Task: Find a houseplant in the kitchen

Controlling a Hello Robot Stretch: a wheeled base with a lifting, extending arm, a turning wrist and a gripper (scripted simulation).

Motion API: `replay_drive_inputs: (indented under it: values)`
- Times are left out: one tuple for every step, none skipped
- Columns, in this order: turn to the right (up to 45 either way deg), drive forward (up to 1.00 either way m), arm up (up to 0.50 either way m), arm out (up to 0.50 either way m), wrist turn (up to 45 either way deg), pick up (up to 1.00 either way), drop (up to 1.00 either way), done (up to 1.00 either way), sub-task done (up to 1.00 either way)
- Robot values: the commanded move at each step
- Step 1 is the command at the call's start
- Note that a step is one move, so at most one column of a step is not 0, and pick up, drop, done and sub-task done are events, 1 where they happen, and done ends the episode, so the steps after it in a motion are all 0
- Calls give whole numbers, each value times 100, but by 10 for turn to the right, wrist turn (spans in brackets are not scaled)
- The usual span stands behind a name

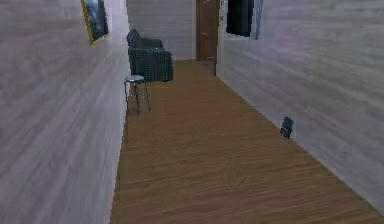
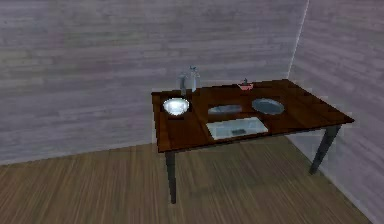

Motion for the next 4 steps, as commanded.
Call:
replay_drive_inputs:
  values:
    - [0,100,0,0,0,0,0,0,0]
    - [0,100,0,0,0,0,0,0,0]
    - [0,100,0,0,0,0,0,0,0]
    - [0,100,0,0,0,0,0,0,0]
